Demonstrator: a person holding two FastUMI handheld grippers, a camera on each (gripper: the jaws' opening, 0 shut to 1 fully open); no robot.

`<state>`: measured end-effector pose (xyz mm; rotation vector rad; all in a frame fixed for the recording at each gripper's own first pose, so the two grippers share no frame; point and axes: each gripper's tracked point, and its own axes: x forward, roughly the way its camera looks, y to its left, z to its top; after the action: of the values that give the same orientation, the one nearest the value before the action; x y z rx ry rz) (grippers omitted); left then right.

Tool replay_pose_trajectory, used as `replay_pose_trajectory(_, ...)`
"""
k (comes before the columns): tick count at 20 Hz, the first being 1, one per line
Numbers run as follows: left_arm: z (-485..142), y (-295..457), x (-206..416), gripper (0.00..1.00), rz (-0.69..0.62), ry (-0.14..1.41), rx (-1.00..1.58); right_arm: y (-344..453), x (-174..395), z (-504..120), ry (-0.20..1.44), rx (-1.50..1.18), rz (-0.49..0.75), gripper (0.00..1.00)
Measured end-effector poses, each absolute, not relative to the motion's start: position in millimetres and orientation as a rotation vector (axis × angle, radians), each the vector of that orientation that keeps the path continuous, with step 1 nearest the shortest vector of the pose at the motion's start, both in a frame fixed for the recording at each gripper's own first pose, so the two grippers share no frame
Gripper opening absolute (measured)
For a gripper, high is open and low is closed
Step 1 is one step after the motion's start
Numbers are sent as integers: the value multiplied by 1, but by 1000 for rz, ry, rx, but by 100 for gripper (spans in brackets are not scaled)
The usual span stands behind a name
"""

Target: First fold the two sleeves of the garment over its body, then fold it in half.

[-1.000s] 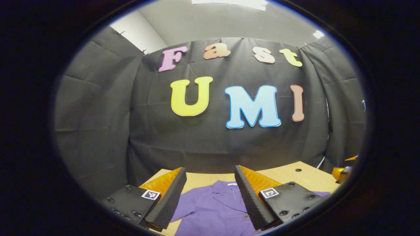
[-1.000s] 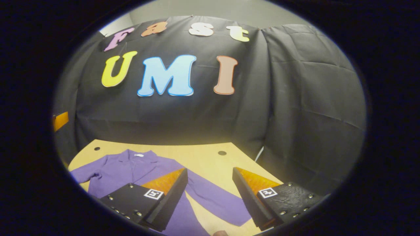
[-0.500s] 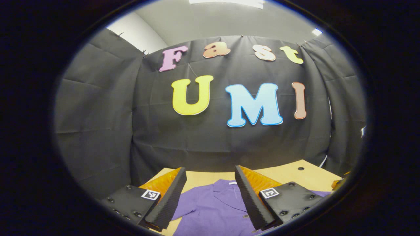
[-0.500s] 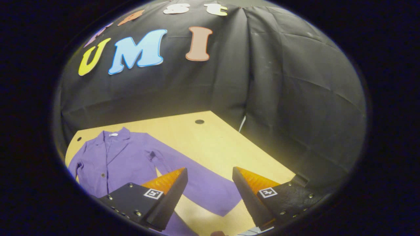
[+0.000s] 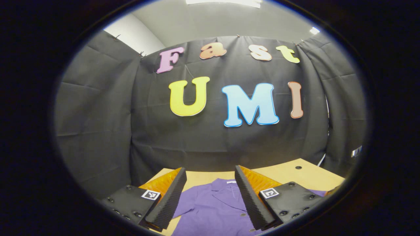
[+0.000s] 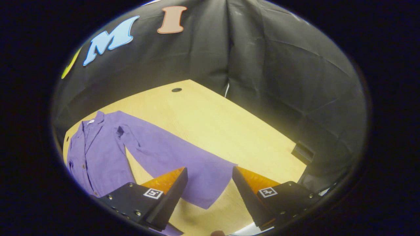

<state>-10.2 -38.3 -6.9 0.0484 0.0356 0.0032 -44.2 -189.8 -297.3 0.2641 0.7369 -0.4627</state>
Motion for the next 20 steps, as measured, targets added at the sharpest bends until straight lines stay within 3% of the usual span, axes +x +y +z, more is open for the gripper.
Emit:
replay_pose_trajectory(11, -11, -36, -12, 95, 8, 37, 48, -190, -40, -334, 828, 336, -468, 90)
replay_pose_trajectory(16, -20, -35, -7, 95, 6, 49, 31, -185, -38, -338, 856, 348, -438, 96)
replay_pose_trajectory(18, -20, -33, -5, 95, 5, 50, 26, -181, -33, -336, 859, 335, -409, 91)
replay_pose_trajectory(19, -19, -32, -5, 95, 5, 48, 25, -177, -32, -337, 864, 336, -398, 77)
replay_pose_trajectory(20, -19, -31, -4, 95, 7, 45, 25, -176, -30, -336, 869, 342, -395, 72)
